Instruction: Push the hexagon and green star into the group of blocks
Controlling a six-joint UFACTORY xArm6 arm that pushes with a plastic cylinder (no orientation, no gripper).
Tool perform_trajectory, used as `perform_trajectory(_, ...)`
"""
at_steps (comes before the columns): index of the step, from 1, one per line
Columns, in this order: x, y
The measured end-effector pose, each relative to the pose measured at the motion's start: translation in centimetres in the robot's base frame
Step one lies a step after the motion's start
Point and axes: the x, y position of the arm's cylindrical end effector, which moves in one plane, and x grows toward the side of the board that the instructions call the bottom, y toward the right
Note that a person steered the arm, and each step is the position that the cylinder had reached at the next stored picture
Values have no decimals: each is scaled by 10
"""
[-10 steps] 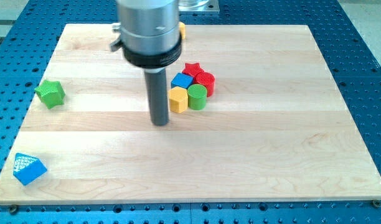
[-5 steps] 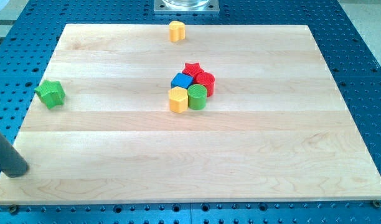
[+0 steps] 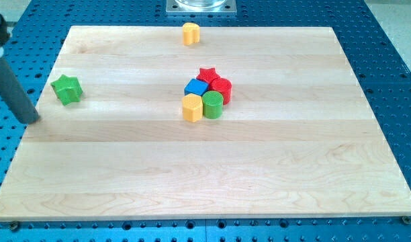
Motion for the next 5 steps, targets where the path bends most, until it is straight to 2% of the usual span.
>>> perform_trajectory(1, -42, 78)
perform_trajectory(2, -58, 113)
perform_trajectory(3, -82, 92)
perform_trajectory(4, -97, 157)
perform_trajectory(5, -89, 217)
